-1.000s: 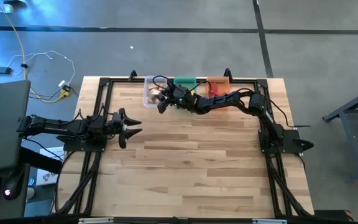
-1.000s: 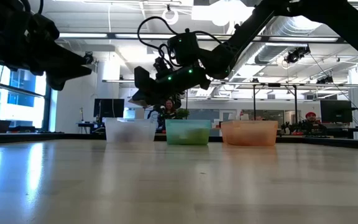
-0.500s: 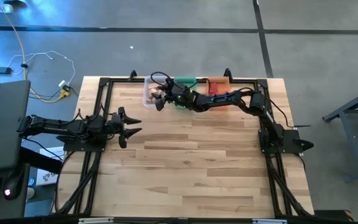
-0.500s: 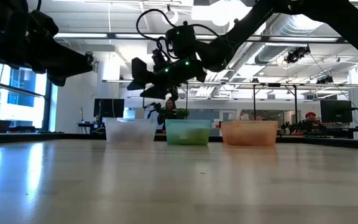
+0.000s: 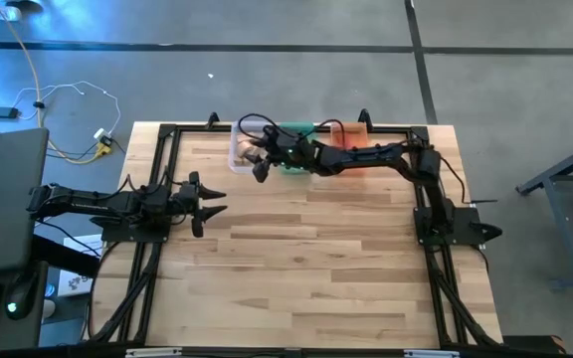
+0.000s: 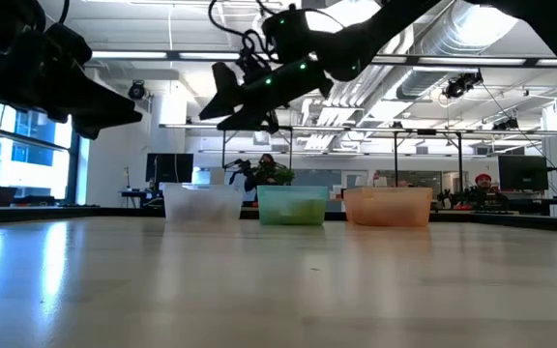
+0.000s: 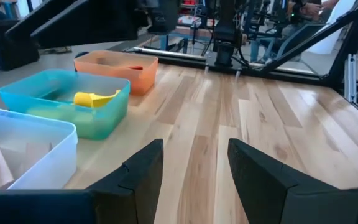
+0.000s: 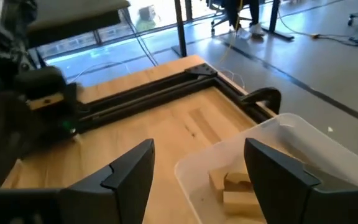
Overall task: Sort & place blocks by color
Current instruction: Return to Home Position
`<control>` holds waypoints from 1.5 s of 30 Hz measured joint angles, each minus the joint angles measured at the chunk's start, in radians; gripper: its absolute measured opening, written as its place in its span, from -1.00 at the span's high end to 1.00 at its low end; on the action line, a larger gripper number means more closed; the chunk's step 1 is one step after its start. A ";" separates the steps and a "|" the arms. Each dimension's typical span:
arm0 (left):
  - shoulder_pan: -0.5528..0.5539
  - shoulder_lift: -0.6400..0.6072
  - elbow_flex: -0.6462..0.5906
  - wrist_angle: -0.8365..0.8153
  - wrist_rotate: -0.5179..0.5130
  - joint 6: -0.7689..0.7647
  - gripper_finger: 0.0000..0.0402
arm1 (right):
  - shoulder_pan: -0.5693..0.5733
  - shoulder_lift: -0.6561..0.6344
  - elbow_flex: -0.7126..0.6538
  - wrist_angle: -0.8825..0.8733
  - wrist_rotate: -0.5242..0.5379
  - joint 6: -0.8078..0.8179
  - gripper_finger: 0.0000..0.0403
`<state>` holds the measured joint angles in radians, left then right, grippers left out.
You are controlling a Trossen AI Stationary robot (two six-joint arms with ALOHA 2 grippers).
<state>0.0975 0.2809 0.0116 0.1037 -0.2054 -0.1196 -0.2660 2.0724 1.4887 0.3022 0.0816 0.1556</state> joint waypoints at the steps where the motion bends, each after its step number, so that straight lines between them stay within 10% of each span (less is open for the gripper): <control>1: 0.000 0.000 0.000 0.004 0.000 0.000 0.16 | 0.001 -0.015 -0.013 -0.004 -0.004 -0.009 -0.15; 26: 0.001 -0.009 0.001 0.085 -0.116 0.071 0.16 | 0.005 -0.951 -1.034 0.353 0.128 -0.024 -0.15; 45: 0.001 -0.046 0.001 0.078 -0.131 0.116 0.16 | 0.005 -1.520 -1.415 0.360 0.115 0.023 -0.15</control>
<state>0.0984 0.2352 0.0128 0.1814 -0.3365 -0.0036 -0.2607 0.5526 0.0742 0.6624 0.1962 0.1787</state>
